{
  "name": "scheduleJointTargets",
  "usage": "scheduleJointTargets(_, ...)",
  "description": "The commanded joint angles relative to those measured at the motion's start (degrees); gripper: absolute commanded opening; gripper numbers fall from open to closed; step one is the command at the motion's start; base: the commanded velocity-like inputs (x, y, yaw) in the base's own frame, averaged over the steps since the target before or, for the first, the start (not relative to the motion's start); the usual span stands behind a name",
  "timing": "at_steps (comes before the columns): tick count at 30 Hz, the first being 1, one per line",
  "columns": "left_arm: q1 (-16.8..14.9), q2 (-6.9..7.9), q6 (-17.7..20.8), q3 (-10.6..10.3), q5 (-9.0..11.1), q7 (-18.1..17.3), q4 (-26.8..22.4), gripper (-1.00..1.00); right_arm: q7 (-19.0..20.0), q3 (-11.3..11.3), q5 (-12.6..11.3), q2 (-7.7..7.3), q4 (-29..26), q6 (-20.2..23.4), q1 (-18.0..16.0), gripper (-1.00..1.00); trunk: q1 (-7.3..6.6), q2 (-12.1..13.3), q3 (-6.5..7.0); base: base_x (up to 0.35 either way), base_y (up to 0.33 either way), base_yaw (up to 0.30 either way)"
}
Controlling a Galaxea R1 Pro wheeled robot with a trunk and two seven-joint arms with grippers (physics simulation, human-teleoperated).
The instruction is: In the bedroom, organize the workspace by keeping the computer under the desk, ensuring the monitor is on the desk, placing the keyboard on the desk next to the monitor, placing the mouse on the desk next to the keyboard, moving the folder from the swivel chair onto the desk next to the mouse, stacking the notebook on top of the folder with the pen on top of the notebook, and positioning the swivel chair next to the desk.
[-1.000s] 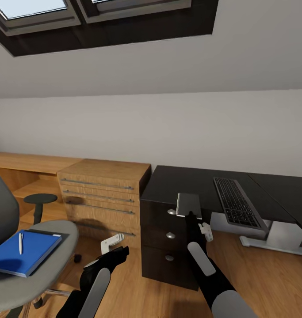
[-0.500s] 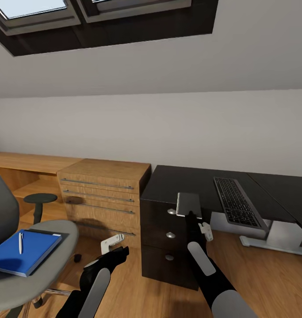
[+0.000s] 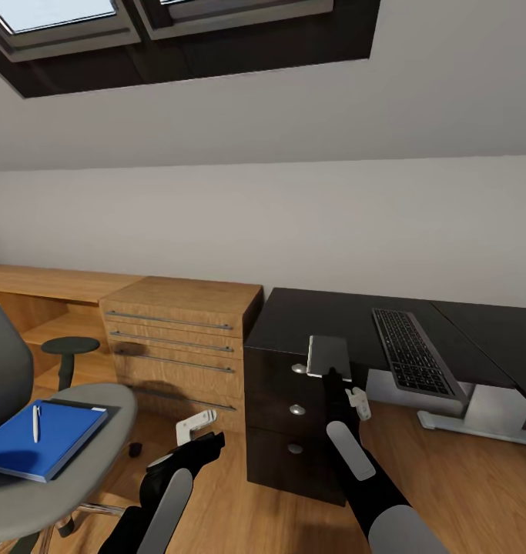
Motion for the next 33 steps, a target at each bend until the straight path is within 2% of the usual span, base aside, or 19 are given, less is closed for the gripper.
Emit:
scheduleJointTargets(1, -0.05, 0.01, 0.04, -0.07, 0.59, 0.57, -0.04, 1.0, -0.45, 0.26, -1.35, -0.05, 1.4, -0.43, -0.02, -1.0, 0.0, -0.02, -0.07, 0.0, 0.0, 0.0)
scheduleJointTargets(8, -0.05, 0.01, 0.04, -0.07, 0.56, 0.51, -0.01, 1.0, -0.52, 0.24, -1.35, -0.06, 1.43, -0.29, -0.02, -1.0, 0.0, -0.02, -0.07, 0.0, 0.0, 0.0)
scheduleJointTargets(16, -0.05, 0.01, 0.07, -0.07, 0.61, 0.42, -0.01, 1.0, -0.53, 0.29, -1.35, -0.04, 1.44, -0.27, -0.02, -1.0, -1.76, 3.18, 1.36, 0.0, 0.0, 0.0)
scheduleJointTargets(33, -0.07, 0.09, 0.11, -0.07, 0.61, 0.42, -0.01, 1.0, -0.41, 0.21, -1.43, -0.01, 1.44, -0.35, -0.02, -1.0, -1.76, 3.18, 1.36, 0.001, 0.0, 0.0)
